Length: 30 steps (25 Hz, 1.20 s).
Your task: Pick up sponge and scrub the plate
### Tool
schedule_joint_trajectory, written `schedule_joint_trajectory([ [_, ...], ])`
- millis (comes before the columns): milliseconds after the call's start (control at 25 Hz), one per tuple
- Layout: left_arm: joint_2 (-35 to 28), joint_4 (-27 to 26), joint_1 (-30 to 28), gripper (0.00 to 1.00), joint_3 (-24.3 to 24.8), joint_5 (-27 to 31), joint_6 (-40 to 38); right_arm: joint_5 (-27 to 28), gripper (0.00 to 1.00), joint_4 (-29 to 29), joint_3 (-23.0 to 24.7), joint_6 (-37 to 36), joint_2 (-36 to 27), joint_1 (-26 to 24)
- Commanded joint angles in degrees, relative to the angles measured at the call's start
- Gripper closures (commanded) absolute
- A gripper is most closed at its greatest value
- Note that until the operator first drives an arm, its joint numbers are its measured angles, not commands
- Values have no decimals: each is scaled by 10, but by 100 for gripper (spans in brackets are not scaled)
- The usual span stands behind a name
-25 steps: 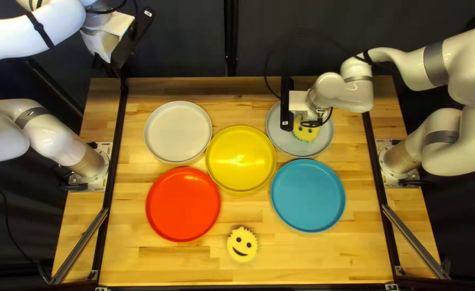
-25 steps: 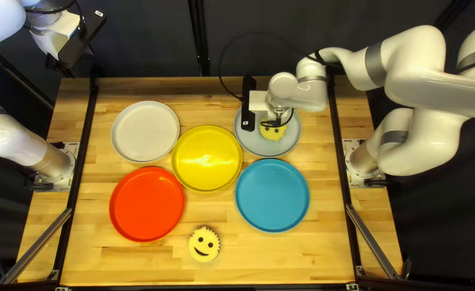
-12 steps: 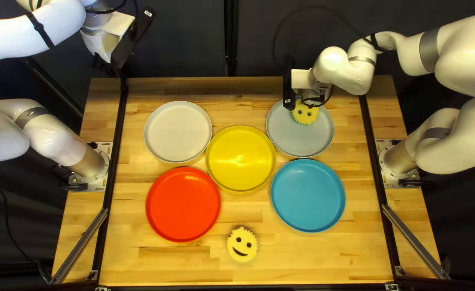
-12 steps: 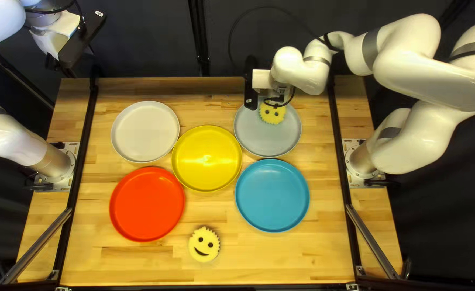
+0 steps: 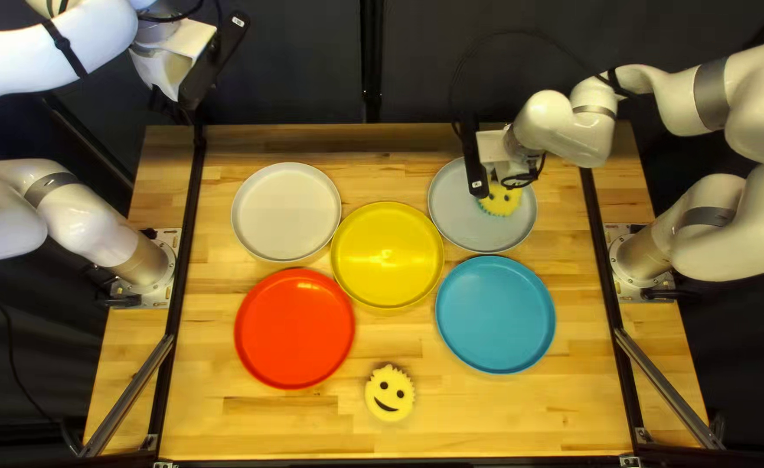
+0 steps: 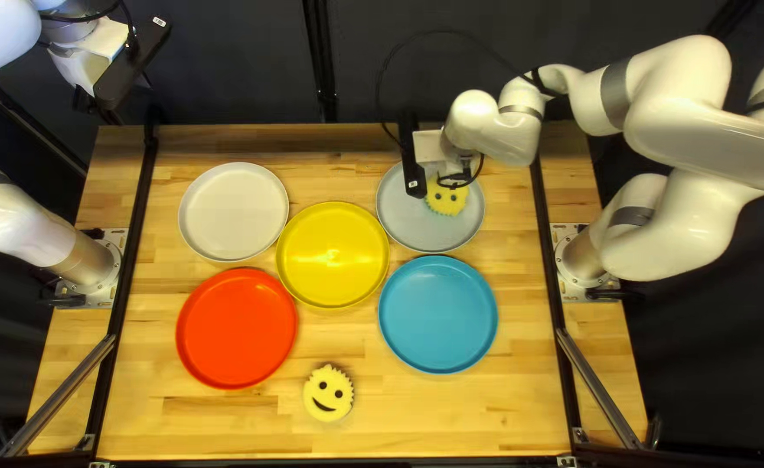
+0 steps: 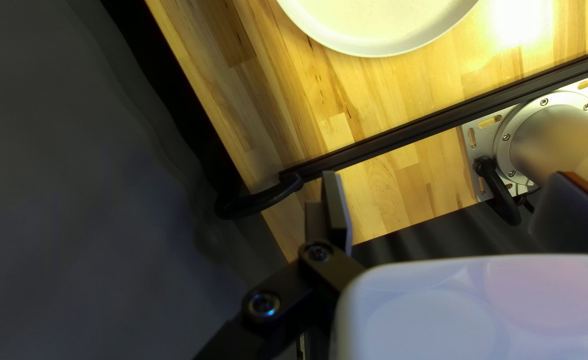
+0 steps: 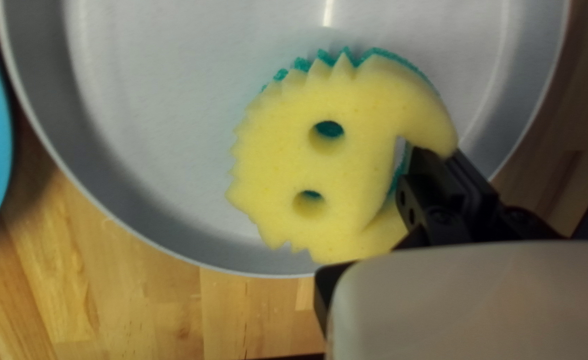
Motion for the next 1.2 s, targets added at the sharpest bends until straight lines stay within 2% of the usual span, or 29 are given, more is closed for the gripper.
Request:
schedule_joint_trajectory([
  [40, 0, 0, 0, 0, 0, 0, 0, 6, 100, 5, -8, -34, 8, -16],
  [320, 0, 0, 0, 0, 0, 0, 0, -2, 100, 14, -37, -75, 36, -60],
  [520, 0, 0, 0, 0, 0, 0, 0, -5, 100, 17, -56, -88, 49, -77],
  [680, 0, 0, 0, 0, 0, 0, 0, -9, 100, 15, -53, -91, 51, -81],
  [960, 0, 0, 0, 0, 0, 0, 0, -10, 100, 5, -13, -63, 22, -46],
  [1200, 0, 0, 0, 0, 0, 0, 0, 9, 100, -8, 21, -14, -21, 12],
])
